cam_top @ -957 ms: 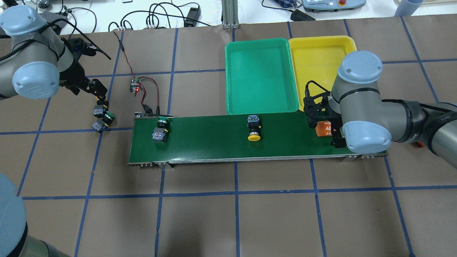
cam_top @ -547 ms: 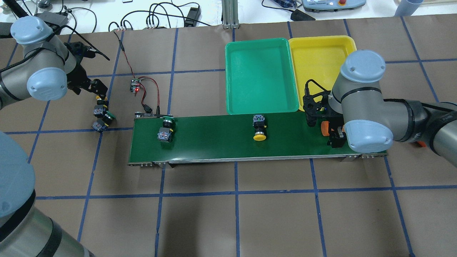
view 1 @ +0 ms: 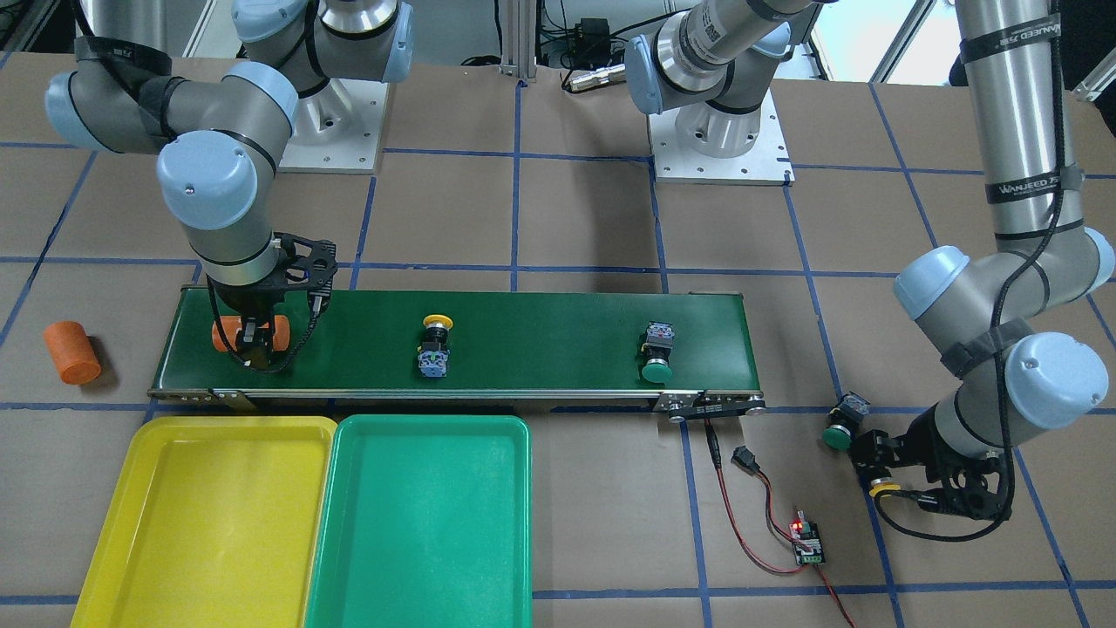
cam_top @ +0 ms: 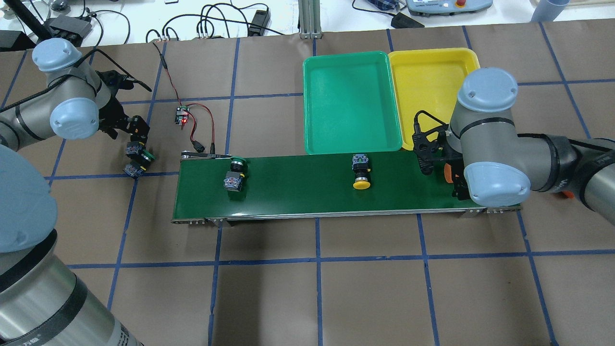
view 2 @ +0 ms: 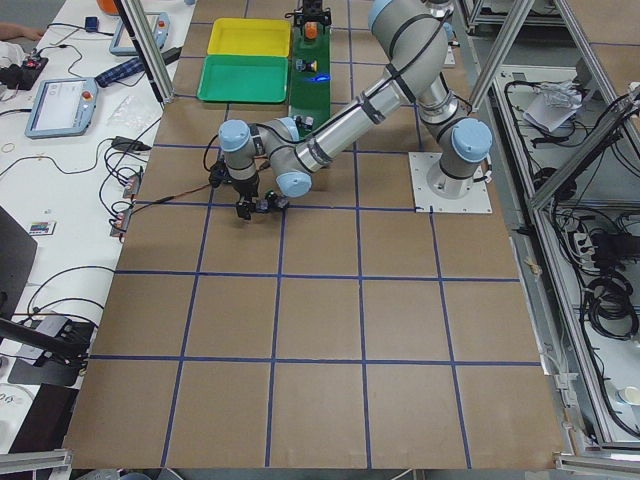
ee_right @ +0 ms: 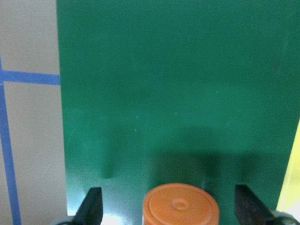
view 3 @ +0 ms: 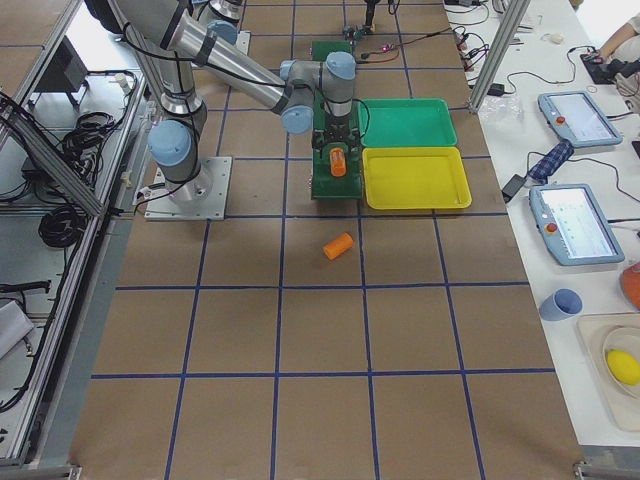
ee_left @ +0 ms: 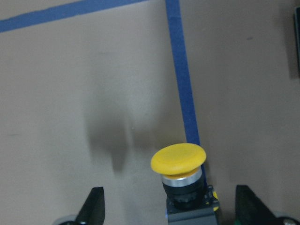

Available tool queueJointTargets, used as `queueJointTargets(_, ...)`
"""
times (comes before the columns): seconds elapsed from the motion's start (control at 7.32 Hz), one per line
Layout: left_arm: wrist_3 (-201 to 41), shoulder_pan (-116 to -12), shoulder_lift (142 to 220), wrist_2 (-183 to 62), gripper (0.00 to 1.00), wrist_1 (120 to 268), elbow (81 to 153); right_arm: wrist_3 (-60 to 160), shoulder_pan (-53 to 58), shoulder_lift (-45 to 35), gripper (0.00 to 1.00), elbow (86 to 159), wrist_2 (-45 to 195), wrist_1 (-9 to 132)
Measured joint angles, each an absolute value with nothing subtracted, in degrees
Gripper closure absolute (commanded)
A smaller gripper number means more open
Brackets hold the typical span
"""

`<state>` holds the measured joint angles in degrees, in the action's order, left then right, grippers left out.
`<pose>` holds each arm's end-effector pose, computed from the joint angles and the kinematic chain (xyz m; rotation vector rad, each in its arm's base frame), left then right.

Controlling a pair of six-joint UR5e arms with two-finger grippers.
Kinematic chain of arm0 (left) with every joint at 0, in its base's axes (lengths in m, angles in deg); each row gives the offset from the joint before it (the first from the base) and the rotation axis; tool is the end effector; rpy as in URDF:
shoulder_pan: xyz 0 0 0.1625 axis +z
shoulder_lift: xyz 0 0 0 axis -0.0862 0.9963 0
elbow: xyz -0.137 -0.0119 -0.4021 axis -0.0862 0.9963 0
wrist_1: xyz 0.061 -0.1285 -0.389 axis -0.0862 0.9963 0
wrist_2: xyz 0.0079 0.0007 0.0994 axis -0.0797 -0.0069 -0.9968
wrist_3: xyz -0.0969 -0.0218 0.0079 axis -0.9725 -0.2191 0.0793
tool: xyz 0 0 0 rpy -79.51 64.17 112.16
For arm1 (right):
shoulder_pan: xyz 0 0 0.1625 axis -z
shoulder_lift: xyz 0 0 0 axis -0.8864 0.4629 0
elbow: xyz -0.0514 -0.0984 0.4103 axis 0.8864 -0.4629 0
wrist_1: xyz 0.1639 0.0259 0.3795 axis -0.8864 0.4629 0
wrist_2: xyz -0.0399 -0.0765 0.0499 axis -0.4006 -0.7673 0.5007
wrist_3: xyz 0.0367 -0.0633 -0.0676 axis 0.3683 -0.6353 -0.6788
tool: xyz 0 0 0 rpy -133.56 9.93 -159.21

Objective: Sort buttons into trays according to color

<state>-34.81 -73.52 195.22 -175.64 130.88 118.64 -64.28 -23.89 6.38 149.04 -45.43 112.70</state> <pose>0.1202 -0.6554 0.1824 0.2395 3.0742 0.0233 0.0904 -0.4801 0.2421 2.2374 -2.0857 -0.1448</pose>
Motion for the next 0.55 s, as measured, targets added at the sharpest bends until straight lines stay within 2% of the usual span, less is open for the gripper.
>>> queueJointTargets(0.14,-34.8,-73.5,195.4,-175.6,1.0,130.9,118.6,-62.9,-24.0,6.4,0.0,149.1,-43.5,112.7)
queueJointTargets(0.55,-34.7,-73.7,193.9,-175.9,1.0,133.2,118.5,-51.9,-24.2,6.6,0.0,148.6,-40.6,112.9)
